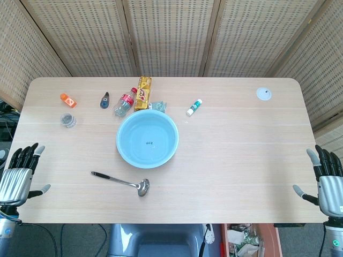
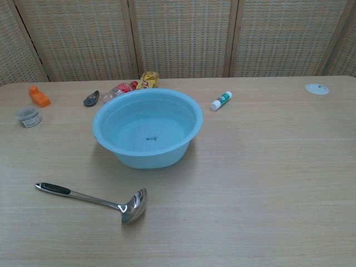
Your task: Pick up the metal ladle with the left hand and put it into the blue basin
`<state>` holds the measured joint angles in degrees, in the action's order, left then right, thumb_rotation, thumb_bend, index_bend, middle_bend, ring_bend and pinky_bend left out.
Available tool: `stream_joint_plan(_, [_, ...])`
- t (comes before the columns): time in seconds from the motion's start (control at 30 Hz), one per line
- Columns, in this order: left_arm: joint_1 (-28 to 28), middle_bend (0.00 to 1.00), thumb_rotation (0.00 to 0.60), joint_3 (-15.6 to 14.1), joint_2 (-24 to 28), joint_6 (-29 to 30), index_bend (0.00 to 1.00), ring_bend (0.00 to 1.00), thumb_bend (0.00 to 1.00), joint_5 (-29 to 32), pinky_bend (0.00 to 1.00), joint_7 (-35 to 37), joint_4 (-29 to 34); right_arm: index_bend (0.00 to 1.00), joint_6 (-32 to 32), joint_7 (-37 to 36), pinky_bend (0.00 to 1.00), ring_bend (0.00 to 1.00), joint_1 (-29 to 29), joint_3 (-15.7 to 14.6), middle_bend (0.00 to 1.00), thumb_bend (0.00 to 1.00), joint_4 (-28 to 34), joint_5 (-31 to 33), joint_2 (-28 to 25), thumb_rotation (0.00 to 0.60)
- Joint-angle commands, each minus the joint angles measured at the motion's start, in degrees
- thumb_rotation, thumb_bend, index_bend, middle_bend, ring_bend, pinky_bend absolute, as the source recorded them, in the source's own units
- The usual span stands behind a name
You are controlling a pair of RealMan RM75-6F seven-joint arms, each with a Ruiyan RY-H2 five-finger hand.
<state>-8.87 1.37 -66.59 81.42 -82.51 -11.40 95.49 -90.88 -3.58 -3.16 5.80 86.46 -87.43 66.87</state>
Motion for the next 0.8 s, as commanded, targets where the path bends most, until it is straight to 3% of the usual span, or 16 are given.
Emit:
stream_joint_plan(0.03, [-1.57,0.43,0.6,0.44,-1.53,-2.11,0.0,0.29,0.09,-0.13,0.2,0.92,-2.32,0.0,0.1,-0.2,0.0,0.0,0.01,-0.02,0.0,0.0,0.08,0.03,-0.08,0.6])
stream_joint_plan(0.07, [-2.15,0.56,0.6,0.55,-2.32,-3.0,0.0,0.41,0.09,-0.2,0.31,1.53,-3.47,0.0,0.09,-0.31,0.0,0.0,0.03,-0.02,0.0,0.0,0.08,0.03,-0.13,0.6])
stream_joint_plan(0.13, [-3.4,0.79,0.6,0.53,-4.05,-4.84,0.02,0.67,0.09,-0.81,0.66,2.71,-6.33,0.0,0.05,-0.65,0.0,0.0,0.08,0.02,0.0,0.0,0.08,0.07,-0.24,0.6])
stream_joint_plan(0.23, [-5.5,0.93,0.6,0.74,-9.4,-6.62,0.08,0.85,0.09,-2.2,0.92,2.28,-13.27,0.0,-0.01,-1.49,0.0,0.0,0.13,0.12,0.0,0.0,0.13,0.13,-0.5,0.6])
stream_joint_plan(0.5, [-11.7,0.98,0.6,0.77,-15.92,-18.33,0.22,0.91,0.1,-0.32,0.98,4.09,-21.98,0.0,0.34,-2.37,0.0,0.0,0.09,0.26,0.0,0.0,0.32,0.46,-0.79,0.6])
stream_joint_plan(0.8, [-15.1,1.0,0.6,0.67,-19.1,-23.24,0.38,0.93,0.1,0.38,0.99,4.01,-24.47,0.0,0.77,-2.94,0.0,0.0,-0.03,0.27,0.0,0.0,0.4,0.6,-0.77,0.6])
